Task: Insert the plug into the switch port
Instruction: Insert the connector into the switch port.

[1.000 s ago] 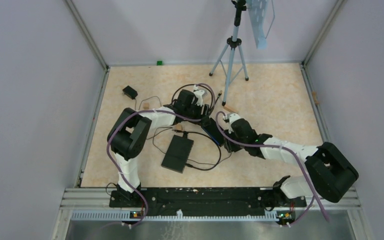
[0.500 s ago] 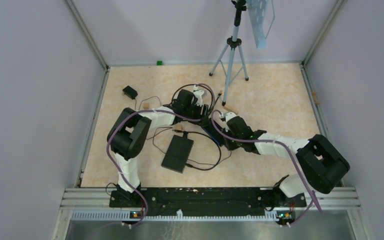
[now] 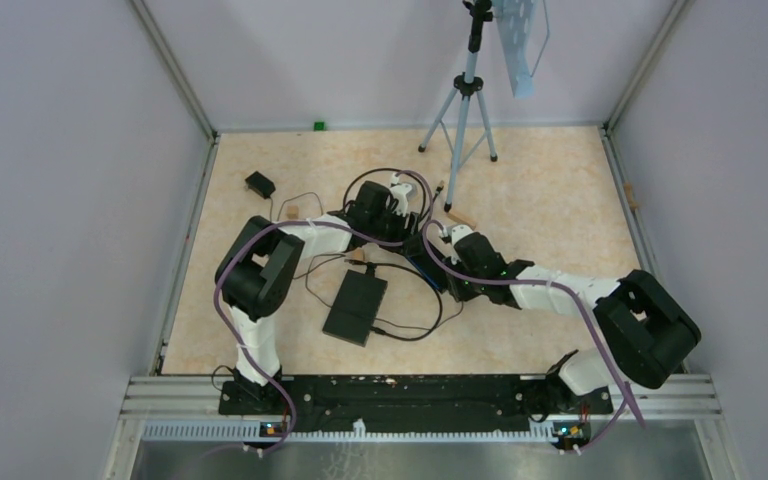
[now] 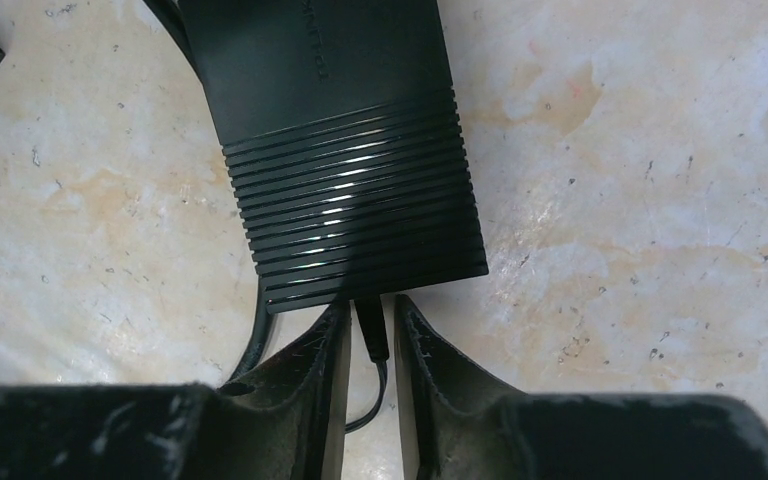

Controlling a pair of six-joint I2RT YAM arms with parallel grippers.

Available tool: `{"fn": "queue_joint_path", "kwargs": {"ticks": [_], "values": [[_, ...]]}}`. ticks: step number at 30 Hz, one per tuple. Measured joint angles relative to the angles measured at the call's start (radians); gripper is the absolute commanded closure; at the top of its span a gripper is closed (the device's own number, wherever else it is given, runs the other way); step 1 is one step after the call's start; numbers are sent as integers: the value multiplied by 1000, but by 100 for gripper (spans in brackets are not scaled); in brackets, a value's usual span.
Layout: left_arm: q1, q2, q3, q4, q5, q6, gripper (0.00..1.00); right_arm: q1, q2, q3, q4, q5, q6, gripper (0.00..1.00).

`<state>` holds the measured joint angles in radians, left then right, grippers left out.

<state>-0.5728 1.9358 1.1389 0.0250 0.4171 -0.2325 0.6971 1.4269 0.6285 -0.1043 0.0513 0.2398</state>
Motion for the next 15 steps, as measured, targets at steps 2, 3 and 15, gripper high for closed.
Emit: {"fn": "queue_joint_path", "kwargs": {"ticks": [2, 3, 15], "values": [[0, 0, 2, -3, 1, 1, 37, 0, 0, 1, -3, 0, 2, 70], [0, 2, 4, -6, 2, 2, 37, 0, 0, 3, -6, -3, 2, 69], [-1, 7, 31, -56, 10, 17, 37, 0, -1, 35, -102, 5, 16, 74]]}}
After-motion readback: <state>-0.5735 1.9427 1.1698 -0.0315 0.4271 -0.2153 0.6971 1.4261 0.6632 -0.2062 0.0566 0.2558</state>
